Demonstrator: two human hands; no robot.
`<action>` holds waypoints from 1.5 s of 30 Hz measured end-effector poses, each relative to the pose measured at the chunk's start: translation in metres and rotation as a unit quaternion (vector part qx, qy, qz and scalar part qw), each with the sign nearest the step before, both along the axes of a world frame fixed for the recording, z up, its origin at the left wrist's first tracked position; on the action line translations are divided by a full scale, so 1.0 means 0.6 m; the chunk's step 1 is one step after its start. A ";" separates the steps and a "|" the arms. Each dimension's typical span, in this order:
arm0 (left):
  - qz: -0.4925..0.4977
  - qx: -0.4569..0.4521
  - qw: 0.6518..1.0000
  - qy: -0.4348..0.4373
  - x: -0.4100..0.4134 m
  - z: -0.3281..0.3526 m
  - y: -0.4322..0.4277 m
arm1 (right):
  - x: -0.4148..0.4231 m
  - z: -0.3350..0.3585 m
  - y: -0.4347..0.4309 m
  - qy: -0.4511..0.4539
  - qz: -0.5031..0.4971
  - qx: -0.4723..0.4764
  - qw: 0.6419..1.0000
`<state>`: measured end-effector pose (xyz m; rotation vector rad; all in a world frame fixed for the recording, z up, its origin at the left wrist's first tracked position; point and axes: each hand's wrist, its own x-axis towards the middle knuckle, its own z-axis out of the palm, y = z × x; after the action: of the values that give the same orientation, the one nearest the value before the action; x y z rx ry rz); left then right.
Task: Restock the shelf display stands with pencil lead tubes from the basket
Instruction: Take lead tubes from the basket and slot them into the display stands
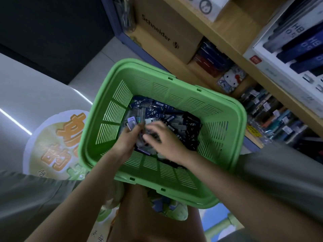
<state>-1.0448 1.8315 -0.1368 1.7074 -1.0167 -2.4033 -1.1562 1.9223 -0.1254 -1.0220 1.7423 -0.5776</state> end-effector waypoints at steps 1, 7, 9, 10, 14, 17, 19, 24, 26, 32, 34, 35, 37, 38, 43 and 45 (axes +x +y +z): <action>-0.013 -0.004 1.000 -0.012 0.004 0.003 -0.003 | -0.015 -0.013 0.001 0.036 -0.035 -0.006 0.999; -0.031 0.002 0.999 -0.033 0.009 0.011 -0.018 | -0.091 -0.136 0.013 0.166 0.039 0.083 0.982; -0.034 0.015 0.999 -0.035 0.011 0.011 -0.023 | -0.094 -0.166 0.009 0.238 0.079 0.085 0.964; -0.036 0.018 0.998 -0.037 0.011 0.012 -0.024 | -0.093 -0.175 0.006 0.282 0.100 0.086 0.950; -0.048 0.018 0.998 -0.045 0.013 0.011 -0.027 | -0.086 -0.196 0.011 0.371 0.147 0.150 0.905; -0.069 0.008 0.996 -0.050 0.014 0.009 -0.027 | -0.085 -0.206 0.022 0.357 0.150 0.173 0.905; -0.084 0.003 0.995 -0.054 0.014 0.009 -0.025 | -0.088 -0.207 0.025 0.345 0.149 0.185 0.908; -0.066 0.007 0.995 -0.080 0.010 0.013 -0.013 | -0.099 -0.194 0.023 0.296 0.118 0.209 0.925; -0.063 -0.002 0.994 -0.085 0.010 0.021 -0.007 | -0.105 -0.190 0.027 0.276 0.108 0.225 0.928; -0.045 -0.005 0.995 -0.085 0.024 0.048 0.013 | -0.104 -0.179 0.059 0.228 0.054 0.246 0.940; -0.047 -0.012 0.995 -0.086 0.029 0.058 0.020 | -0.094 -0.182 0.069 0.189 0.025 0.245 0.951; -0.049 -0.016 0.995 -0.087 0.031 0.062 0.024 | -0.090 -0.182 0.071 0.172 0.006 0.246 0.954; -0.066 -0.037 0.993 -0.090 0.035 0.070 0.029 | -0.084 -0.183 0.070 0.143 -0.023 0.258 0.955; -0.077 -0.049 0.992 -0.091 0.037 0.073 0.030 | -0.083 -0.184 0.069 0.132 -0.035 0.264 0.955; -0.087 -0.065 0.990 -0.094 0.045 0.085 0.031 | -0.090 -0.190 0.066 0.169 -0.057 0.249 0.952; -0.083 -0.071 0.990 -0.093 0.045 0.091 0.031 | -0.091 -0.190 0.068 0.167 -0.050 0.256 0.951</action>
<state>-1.0178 1.8501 -0.0823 1.8921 -1.3698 -2.2289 -1.2109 1.9633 -0.2392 -0.6863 2.1023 0.0079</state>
